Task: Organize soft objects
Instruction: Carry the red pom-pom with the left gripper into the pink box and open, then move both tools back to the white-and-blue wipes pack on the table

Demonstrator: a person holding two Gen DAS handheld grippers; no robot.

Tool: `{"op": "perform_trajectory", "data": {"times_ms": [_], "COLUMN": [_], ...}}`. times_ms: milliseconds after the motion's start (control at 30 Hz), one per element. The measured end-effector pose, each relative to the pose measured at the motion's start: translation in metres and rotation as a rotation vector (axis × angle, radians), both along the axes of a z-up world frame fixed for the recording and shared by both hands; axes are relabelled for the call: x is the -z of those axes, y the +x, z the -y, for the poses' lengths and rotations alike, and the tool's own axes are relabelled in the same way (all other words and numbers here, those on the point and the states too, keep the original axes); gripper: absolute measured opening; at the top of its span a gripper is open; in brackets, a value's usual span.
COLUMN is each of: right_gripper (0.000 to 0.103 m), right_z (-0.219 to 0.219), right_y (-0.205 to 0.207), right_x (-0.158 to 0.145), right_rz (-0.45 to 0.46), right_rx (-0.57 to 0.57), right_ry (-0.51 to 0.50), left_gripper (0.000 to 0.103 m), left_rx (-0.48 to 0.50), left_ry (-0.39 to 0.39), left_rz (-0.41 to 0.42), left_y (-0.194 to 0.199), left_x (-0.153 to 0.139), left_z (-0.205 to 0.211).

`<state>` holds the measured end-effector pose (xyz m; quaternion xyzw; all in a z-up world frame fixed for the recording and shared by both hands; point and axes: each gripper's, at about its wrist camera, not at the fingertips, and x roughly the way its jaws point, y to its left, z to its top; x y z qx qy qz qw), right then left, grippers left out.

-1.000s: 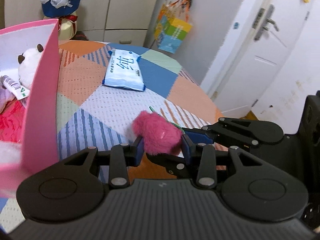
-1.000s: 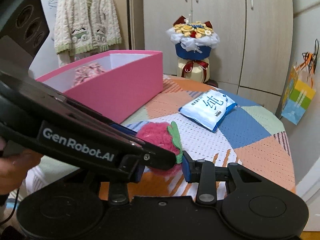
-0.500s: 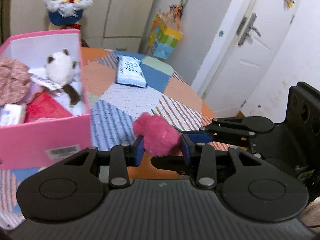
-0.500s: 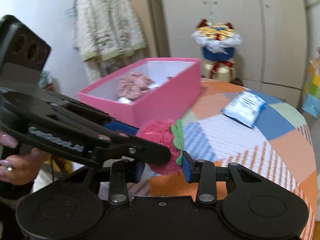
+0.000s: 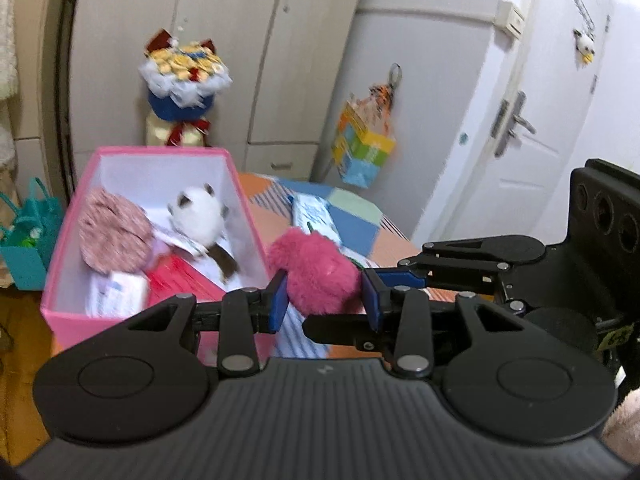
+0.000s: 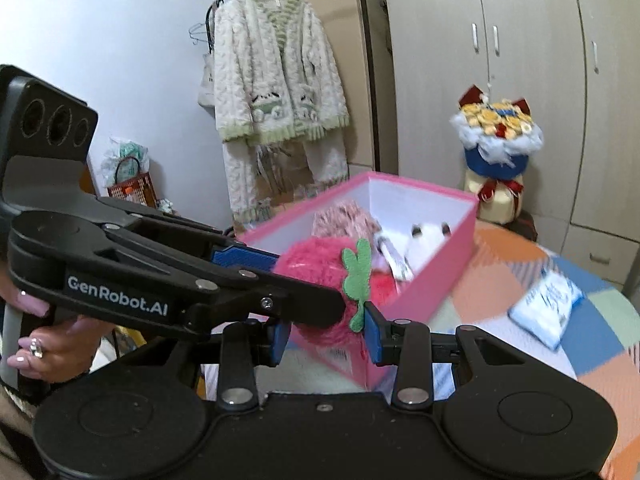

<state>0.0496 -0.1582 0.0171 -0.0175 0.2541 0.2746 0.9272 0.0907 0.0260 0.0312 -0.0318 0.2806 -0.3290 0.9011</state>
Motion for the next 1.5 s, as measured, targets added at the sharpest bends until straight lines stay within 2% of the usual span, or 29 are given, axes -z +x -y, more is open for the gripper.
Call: {"op": "perform_trajectory", "data": {"times_ms": [300, 833, 1033, 1100, 1167, 1333, 1500], "right_gripper": [0.046, 0.046, 0.046, 0.046, 0.05, 0.052, 0.055], "right_z": [-0.02, -0.046, -0.047, -0.046, -0.046, -0.034, -0.013], "right_y": [0.061, 0.183, 0.214, 0.22, 0.222, 0.22, 0.196], "right_x": [-0.008, 0.018, 0.028, 0.031, 0.033, 0.035, 0.024], "right_rz": [-0.018, -0.103, -0.151, -0.153, -0.138, -0.144, -0.127], "right_rx": [-0.031, -0.018, -0.009, -0.009, 0.0, 0.012, 0.014], "right_ry": [0.06, -0.022, -0.056, -0.065, -0.085, -0.055, -0.007], "left_gripper": [0.036, 0.035, 0.036, 0.053, 0.061, 0.067, 0.07], "left_rx": [-0.068, -0.168, -0.169, -0.2, -0.221, -0.229, -0.208], "left_ry": [0.003, -0.04, -0.033, -0.025, -0.018, 0.0, 0.037], "left_rz": [0.022, -0.091, -0.163, -0.175, -0.18, -0.177, -0.146], "left_y": [0.055, 0.179, 0.206, 0.211, 0.214, 0.207, 0.186], "left_x": [-0.009, 0.031, 0.043, 0.046, 0.05, 0.048, 0.032], "left_z": [-0.023, -0.035, -0.034, -0.035, -0.037, -0.042, -0.042]}}
